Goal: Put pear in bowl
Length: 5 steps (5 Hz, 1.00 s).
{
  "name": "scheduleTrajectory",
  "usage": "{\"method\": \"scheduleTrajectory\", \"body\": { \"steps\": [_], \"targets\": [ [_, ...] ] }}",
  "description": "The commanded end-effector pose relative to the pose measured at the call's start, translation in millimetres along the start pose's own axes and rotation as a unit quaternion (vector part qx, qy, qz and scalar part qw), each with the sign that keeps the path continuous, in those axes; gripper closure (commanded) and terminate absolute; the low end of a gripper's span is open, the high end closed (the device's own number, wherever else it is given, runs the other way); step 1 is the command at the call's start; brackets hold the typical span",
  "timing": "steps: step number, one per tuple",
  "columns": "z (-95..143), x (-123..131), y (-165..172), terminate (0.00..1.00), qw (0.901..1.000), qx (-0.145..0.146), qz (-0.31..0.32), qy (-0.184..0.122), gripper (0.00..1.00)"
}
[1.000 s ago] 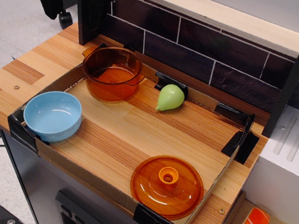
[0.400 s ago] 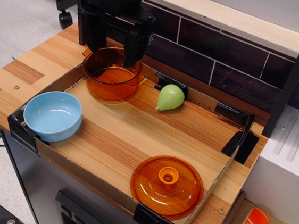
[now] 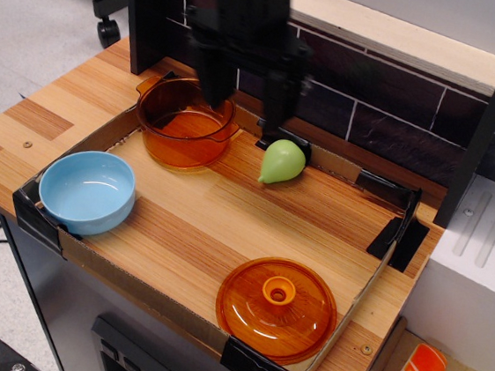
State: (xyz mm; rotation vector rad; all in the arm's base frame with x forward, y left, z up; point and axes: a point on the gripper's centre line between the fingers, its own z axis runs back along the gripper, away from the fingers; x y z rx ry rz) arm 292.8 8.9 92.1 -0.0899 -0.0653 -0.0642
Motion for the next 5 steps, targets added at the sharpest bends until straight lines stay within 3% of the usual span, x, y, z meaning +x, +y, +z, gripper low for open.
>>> {"method": "scheduleTrajectory", "body": {
  "steps": [1, 5],
  "targets": [
    [-10, 17, -11, 0.00, 0.9983, -0.044, -0.021, -0.032, 0.00],
    [-56, 46, -9, 0.00, 0.9995, 0.008, -0.010, -0.028, 0.00]
  ]
}}
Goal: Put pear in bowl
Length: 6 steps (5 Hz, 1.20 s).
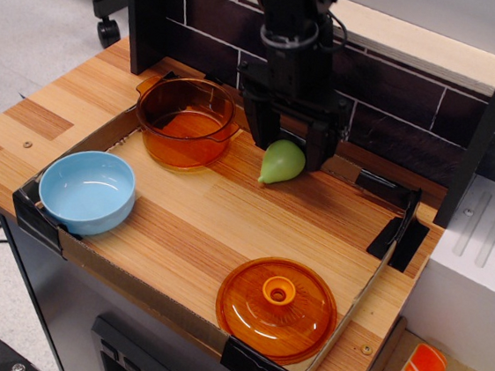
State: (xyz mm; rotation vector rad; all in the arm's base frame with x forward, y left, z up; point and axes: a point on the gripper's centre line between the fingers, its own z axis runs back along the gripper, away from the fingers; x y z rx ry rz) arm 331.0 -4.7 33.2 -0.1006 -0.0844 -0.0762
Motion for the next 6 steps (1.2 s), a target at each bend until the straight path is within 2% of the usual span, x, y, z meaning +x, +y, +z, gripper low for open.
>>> {"method": "scheduleTrajectory", "body": {
  "steps": [1, 2, 3, 4, 5, 6],
  "targets": [
    [-6, 12, -2, 0.00, 0.9998, 0.014, 0.003, -0.010, 0.00],
    [-15, 11, -2, 0.00, 0.9999, 0.016, 0.002, 0.000, 1.00],
    [-9, 8, -3, 0.00, 1.0000, 0.009, -0.001, -0.002, 1.00],
    [9, 6, -8, 0.00, 0.9999, -0.010, -0.001, 0.000, 1.00],
    [24, 3, -14, 0.00, 0.9996, -0.021, -0.015, -0.006, 1.00],
    [48, -2, -12, 0.00, 0.9989, -0.038, -0.016, -0.020, 1.00]
  ]
}}
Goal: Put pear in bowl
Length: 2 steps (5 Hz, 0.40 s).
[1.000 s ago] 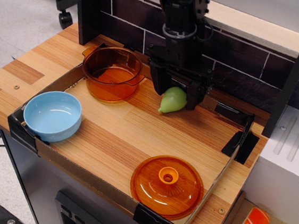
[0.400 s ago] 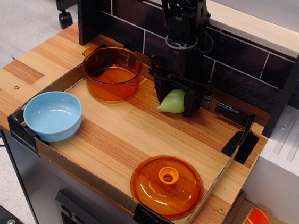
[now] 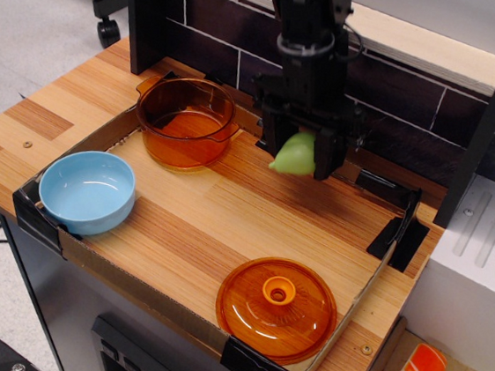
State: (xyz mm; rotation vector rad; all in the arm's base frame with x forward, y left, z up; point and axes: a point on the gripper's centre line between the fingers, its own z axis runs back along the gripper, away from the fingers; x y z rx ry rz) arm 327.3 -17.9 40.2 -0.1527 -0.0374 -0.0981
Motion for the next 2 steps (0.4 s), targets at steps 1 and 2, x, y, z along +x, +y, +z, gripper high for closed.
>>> {"method": "scheduleTrajectory", "body": {
  "steps": [1, 2],
  "targets": [
    [62, -23, 17, 0.00, 0.9994, -0.019, -0.010, -0.026, 1.00],
    [65, -53, 40, 0.00, 0.9990, -0.023, -0.038, 0.005, 1.00]
  ]
}}
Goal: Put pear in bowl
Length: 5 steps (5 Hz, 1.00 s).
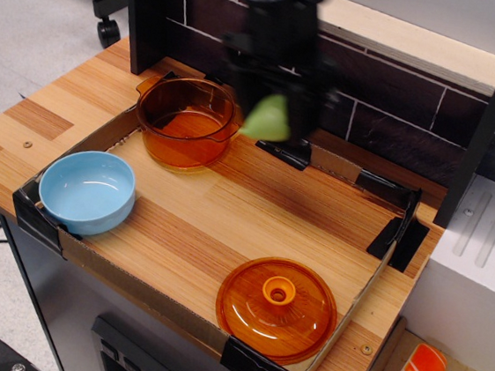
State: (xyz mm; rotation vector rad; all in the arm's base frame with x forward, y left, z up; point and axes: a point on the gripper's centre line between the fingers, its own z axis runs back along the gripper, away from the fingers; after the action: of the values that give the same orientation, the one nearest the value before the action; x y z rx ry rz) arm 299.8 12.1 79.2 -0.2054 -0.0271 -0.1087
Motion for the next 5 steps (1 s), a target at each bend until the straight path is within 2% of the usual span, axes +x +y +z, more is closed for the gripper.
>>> {"method": "scheduleTrajectory", "body": {
  "steps": [1, 2, 4, 5],
  "targets": [
    [26, -54, 44, 0.00, 0.9975, 0.003, -0.068, 0.019, 1.00],
    [33, -69, 68, 0.00, 0.9949, 0.009, -0.094, 0.036, 1.00],
    [2, -94, 86, 0.00, 0.9862, 0.018, -0.151, 0.065, 1.00],
    [-12, -97, 85, 0.00, 0.9849, 0.033, -0.157, 0.066, 1.00]
  ]
}}
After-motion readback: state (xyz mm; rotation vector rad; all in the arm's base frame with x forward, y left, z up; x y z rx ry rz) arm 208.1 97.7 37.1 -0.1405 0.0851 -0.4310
